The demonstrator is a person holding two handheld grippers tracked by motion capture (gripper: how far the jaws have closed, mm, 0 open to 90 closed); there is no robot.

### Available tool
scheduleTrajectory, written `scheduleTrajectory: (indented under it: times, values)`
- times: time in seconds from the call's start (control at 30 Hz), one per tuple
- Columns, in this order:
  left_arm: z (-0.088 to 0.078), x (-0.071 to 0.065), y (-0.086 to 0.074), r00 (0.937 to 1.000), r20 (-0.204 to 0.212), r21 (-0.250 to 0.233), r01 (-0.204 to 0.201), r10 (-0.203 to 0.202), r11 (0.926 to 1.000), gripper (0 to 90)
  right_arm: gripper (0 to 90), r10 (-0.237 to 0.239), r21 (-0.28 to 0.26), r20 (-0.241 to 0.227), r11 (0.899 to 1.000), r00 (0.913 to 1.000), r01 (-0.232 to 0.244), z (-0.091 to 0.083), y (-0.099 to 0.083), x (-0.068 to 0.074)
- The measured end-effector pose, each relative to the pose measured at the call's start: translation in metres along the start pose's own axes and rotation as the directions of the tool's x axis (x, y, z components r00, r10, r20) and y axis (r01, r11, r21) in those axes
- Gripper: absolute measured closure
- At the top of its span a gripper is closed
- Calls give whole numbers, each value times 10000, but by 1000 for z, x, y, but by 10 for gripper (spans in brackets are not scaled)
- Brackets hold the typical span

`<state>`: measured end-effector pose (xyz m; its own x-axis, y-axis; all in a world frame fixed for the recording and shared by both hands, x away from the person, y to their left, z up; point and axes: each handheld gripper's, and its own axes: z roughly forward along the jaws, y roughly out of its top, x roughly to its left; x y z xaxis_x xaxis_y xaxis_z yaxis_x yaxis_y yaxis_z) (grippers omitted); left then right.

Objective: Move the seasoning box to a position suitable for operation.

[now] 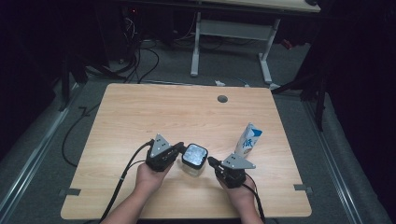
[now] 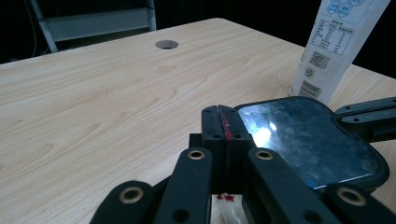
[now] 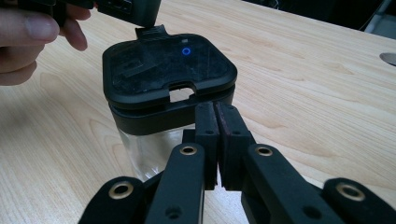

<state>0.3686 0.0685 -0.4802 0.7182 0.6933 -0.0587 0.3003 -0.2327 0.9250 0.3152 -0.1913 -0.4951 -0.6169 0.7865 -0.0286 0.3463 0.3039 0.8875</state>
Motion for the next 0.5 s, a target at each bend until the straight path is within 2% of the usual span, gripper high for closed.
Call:
scheduleTrajectory:
  times: [0.5]
  values:
    - [0,0,0,10000,3,-26,-7,7,10000,900,900,-105,-84,-18,9999,9999,105,-2,2,3]
